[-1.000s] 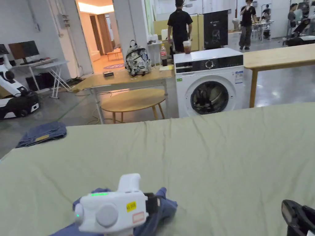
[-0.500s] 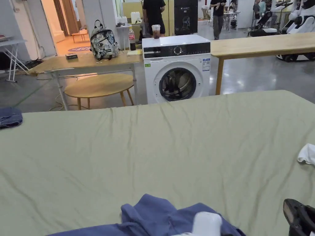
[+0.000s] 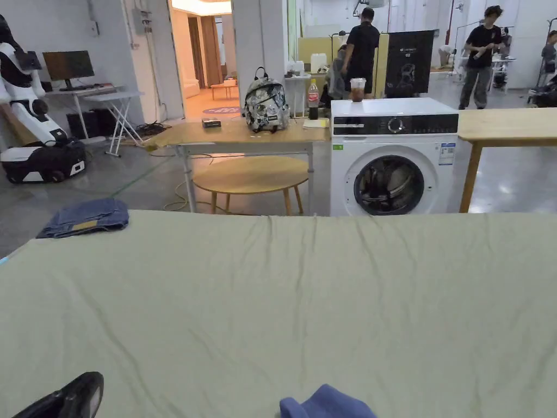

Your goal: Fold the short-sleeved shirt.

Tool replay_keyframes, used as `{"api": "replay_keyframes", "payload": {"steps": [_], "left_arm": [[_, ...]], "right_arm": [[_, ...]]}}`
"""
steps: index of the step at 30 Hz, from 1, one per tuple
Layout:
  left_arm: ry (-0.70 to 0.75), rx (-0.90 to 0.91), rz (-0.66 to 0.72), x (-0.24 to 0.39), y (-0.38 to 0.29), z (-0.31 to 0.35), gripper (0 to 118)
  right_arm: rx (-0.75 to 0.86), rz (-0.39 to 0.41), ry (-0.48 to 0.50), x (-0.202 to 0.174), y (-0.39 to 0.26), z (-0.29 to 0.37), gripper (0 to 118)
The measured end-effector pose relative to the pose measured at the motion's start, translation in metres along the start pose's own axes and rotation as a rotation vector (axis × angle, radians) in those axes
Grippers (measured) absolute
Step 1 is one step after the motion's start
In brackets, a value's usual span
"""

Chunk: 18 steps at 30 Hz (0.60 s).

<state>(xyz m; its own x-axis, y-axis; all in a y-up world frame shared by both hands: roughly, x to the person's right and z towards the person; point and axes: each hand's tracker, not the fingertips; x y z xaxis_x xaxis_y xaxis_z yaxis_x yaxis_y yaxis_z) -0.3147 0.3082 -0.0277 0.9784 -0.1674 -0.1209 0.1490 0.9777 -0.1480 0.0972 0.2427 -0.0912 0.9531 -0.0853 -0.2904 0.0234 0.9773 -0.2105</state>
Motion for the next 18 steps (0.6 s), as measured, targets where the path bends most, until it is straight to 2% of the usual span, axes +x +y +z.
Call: {"api": "replay_keyframes", "payload": {"steps": [1,2,3,4,5,6,7,8,10,11,12,13,14,15,16,17,18], "left_arm": [[-0.012,-0.012,0.010,-0.054,-0.012,-0.021,0],[-0.015,-0.018,0.018,-0.004,-0.002,0.009,0],[-0.024,-0.034,0.034,-0.020,-0.011,0.022,0],[-0.026,-0.039,0.046,-0.009,-0.007,0.016,0],[-0.036,-0.041,0.055,0.002,-0.004,0.008,0],[-0.043,-0.046,0.061,-0.013,-0.003,-0.057,0],[-0.040,-0.044,0.066,0.000,-0.007,0.007,0],[-0.052,-0.050,0.079,-0.021,-0.013,0.014,0],[-0.074,-0.064,0.116,0.011,-0.006,-0.010,0],[-0.096,-0.084,0.148,0.038,-0.030,-0.033,0],[-0.114,-0.128,0.182,0.021,-0.012,-0.027,0],[-0.123,-0.187,0.208,0.054,-0.031,-0.044,0],[-0.132,-0.224,0.232,-0.008,-0.030,-0.054,11],[-0.136,-0.270,0.262,-0.015,-0.025,-0.053,34],[-0.146,-0.332,0.283,0.049,-0.040,-0.087,54],[-0.171,-0.362,0.288,-0.024,-0.043,-0.086,56],[-0.215,-0.382,0.313,-0.032,-0.059,-0.102,60]], "right_arm": [[-0.021,-0.005,0.000,-0.002,-0.001,-0.003,0],[-0.030,-0.005,0.002,-0.003,-0.001,-0.005,0],[-0.038,-0.002,-0.001,-0.005,-0.002,-0.008,0],[-0.048,-0.002,-0.011,-0.007,-0.001,-0.010,0],[-0.052,-0.002,-0.009,-0.006,-0.001,-0.012,0],[-0.056,0.000,-0.009,-0.007,0.000,-0.013,0],[-0.057,0.008,-0.020,-0.009,0.000,-0.013,0],[-0.058,0.013,-0.027,-0.010,0.001,-0.014,0],[-0.054,0.022,-0.024,-0.009,0.001,-0.014,0],[-0.053,0.026,-0.024,-0.010,0.001,-0.013,0],[-0.051,0.032,-0.022,-0.010,0.001,-0.013,0],[-0.052,0.036,-0.019,-0.009,0.000,-0.011,0],[-0.052,0.038,-0.017,-0.008,-0.001,-0.011,0],[-0.050,0.037,-0.016,-0.007,-0.003,-0.009,0],[-0.052,0.027,-0.011,-0.005,-0.005,-0.008,0],[-0.055,0.020,-0.005,-0.003,-0.006,-0.006,0],[-0.057,0.009,0.001,-0.001,-0.008,-0.004,0]]}}
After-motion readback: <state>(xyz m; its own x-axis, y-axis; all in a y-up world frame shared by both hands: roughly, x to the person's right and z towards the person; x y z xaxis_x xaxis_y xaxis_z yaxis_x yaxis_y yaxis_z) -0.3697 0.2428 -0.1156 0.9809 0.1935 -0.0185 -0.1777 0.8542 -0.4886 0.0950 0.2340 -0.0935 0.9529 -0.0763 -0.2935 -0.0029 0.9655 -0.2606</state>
